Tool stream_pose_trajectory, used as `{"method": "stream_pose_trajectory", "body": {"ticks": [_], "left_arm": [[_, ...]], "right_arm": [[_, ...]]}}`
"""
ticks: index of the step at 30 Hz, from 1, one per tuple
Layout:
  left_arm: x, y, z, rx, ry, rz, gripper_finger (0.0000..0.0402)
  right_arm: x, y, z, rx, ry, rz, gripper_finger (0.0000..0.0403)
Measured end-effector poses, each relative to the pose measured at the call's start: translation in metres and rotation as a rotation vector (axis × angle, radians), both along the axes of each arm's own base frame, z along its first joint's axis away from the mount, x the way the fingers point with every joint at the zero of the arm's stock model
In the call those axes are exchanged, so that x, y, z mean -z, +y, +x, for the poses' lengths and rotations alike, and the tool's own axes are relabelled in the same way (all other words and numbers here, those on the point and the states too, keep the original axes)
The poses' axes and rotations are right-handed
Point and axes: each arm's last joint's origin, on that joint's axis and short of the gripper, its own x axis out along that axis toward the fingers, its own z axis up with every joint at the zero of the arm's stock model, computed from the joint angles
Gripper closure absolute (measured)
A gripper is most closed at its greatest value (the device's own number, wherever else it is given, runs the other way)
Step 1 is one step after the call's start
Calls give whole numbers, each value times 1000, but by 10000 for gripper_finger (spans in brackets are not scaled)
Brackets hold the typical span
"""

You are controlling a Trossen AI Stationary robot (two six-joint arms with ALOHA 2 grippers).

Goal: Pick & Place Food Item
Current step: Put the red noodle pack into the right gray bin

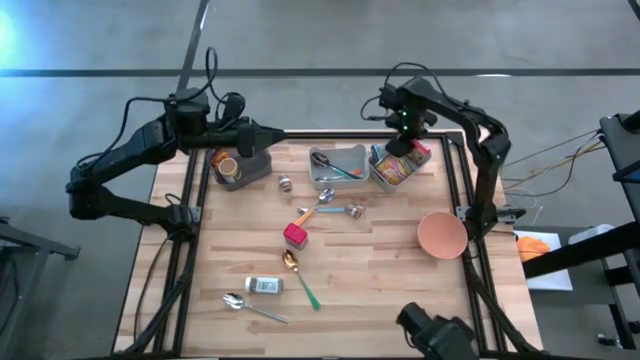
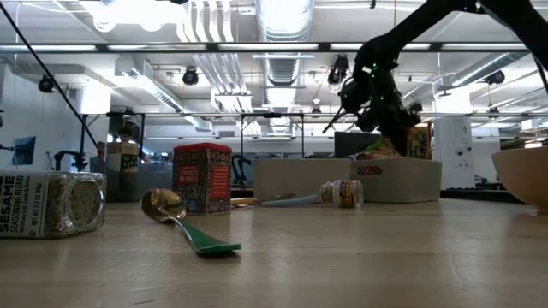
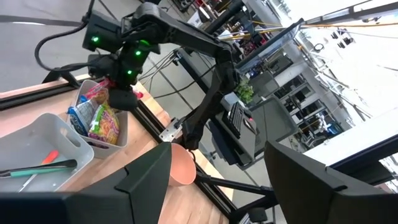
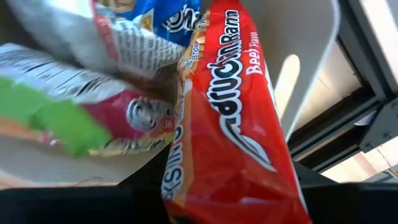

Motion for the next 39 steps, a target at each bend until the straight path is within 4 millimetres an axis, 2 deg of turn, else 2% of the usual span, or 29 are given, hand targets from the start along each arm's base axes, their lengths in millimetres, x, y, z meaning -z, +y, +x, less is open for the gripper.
{"method": "stream_pose_trajectory", "body": {"ticks": [4,9,12,31,39], "left_arm": [[1,0,0,0,8,-3,142],[2,0,0,-1,18,-15,142],[2,0,0,-2,18,-15,142],[2,0,0,-2,18,-16,142],[2,0,0,-2,17,-16,142]], "right_arm": [[13,-4,3,-3,26,30,282],[20,-6,5,-11,32,41,232],[19,-6,5,-19,14,28,219],[17,-6,5,-38,-23,49,212],[-2,-1,0,-33,-84,11,212]]}}
